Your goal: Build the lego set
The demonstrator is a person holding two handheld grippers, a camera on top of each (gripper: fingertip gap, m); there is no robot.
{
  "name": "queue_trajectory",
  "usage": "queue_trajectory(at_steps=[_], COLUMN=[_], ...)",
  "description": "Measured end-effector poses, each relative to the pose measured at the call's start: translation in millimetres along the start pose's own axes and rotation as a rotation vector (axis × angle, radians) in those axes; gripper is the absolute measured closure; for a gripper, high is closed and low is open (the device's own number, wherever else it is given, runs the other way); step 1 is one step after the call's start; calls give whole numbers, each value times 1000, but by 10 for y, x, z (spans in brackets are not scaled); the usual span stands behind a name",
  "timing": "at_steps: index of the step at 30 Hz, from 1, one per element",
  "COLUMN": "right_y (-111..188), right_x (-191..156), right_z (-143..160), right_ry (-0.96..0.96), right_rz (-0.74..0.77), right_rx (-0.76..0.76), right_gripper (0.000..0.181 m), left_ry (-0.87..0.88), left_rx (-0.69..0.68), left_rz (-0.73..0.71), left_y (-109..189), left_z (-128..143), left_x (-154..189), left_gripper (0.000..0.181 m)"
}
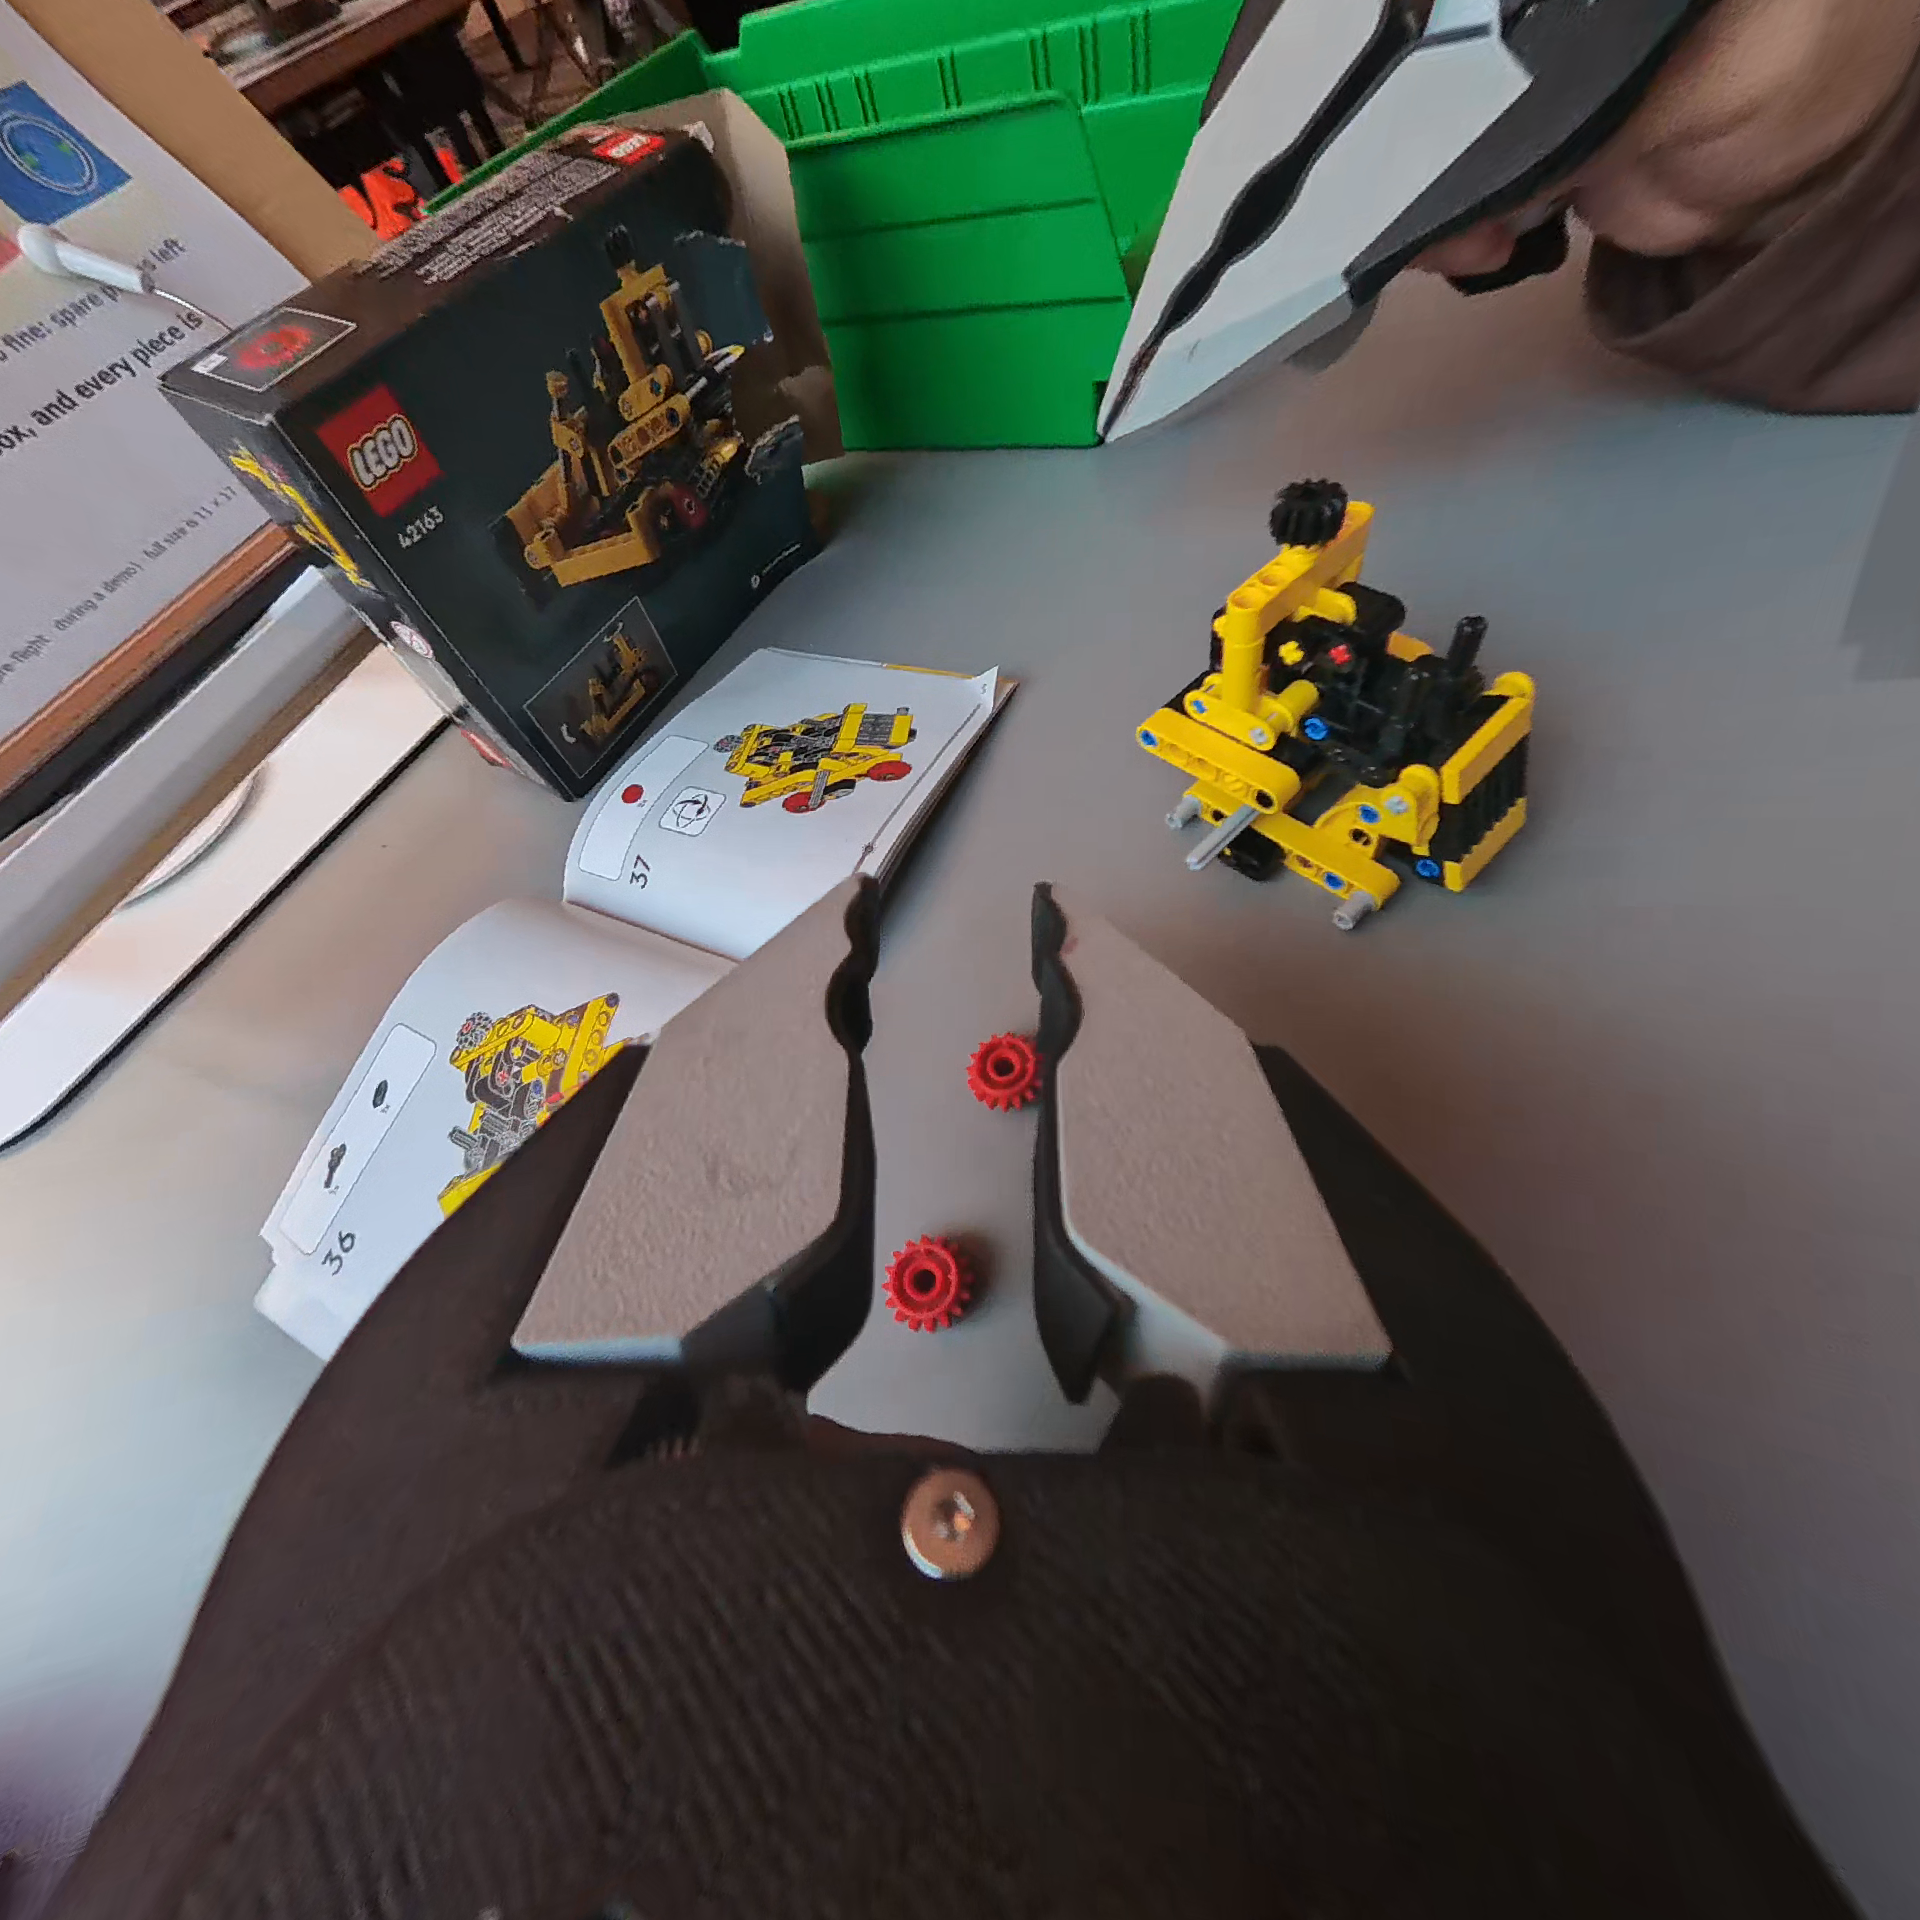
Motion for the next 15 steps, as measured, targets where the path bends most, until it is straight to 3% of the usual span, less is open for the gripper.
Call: queue_trajectory(at_steps=[1,15], right_y=[1,-68], right_x=[8,74], right_z=[7,102], right_ry=[-10,-45], right_rz=[0,6], right_rx=[-4,-59], right_gripper=[181,181], left_ry=[13,49], left_rx=[6,12], left_rz=[18,146], left_y=[6,11], left_z=[-2,0], left_x=[-6,18], left_gripper=[157,163])
Point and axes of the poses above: each gripper's, where its closed fingertips meet, y back along the fingers, z out of its underside, x = y × z across the jaws, the point moved 4 cm from there along y, back along the fingers, and after that the axes turned 13 degrees about -x, right-handed, at the moved point
